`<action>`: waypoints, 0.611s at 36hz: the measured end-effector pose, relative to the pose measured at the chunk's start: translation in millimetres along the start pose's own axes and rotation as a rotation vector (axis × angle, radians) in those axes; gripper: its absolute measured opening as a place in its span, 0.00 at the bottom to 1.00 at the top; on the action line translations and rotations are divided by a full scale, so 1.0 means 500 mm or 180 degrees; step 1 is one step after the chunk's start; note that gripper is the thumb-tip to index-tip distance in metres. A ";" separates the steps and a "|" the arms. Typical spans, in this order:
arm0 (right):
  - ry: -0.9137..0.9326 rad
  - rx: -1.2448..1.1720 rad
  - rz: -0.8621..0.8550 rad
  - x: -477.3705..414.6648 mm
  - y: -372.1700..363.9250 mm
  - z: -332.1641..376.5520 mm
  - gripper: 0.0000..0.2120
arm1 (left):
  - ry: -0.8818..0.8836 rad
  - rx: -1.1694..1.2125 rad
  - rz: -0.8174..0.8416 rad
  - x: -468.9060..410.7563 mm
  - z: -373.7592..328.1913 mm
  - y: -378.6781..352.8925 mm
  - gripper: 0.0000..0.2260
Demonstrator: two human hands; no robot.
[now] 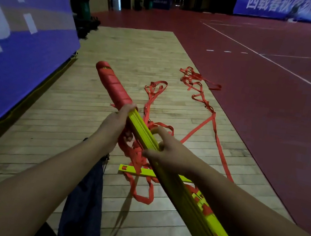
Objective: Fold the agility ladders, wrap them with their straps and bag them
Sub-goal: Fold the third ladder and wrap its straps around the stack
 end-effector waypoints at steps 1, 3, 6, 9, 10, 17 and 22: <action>-0.0004 -0.0357 -0.0037 0.002 0.007 0.001 0.24 | -0.0157 0.0190 0.0113 0.000 -0.015 -0.003 0.19; -0.0159 -0.0949 0.0004 0.005 0.016 -0.009 0.19 | -0.0380 0.0574 0.0407 0.008 -0.041 -0.016 0.15; -0.0669 -0.1255 0.0407 0.014 0.005 -0.040 0.27 | -0.0541 0.0945 0.0665 0.024 -0.070 -0.021 0.13; -0.0637 -0.1360 0.0616 0.013 -0.004 -0.046 0.29 | -0.0558 0.1077 0.0823 0.026 -0.077 -0.014 0.13; -0.0576 -0.1382 0.0632 0.012 -0.004 -0.043 0.29 | -0.0556 0.1094 0.0892 0.024 -0.076 -0.011 0.14; -0.0371 -0.0972 0.0542 0.009 0.009 -0.052 0.34 | -0.0142 0.0811 0.1862 0.028 -0.056 -0.024 0.35; -0.0345 -0.0800 0.0299 0.010 0.024 -0.059 0.21 | 0.0217 -0.0449 0.1632 0.027 -0.019 -0.018 0.30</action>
Point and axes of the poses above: each hand's wrist, its own x-axis away from the middle knuckle, its own y-axis out of the back of the hand, z = x × y, the point moved 10 cm from there along -x, towards the middle knuckle, and after that the axes turned 1 degree about z, right-handed, at the moved point
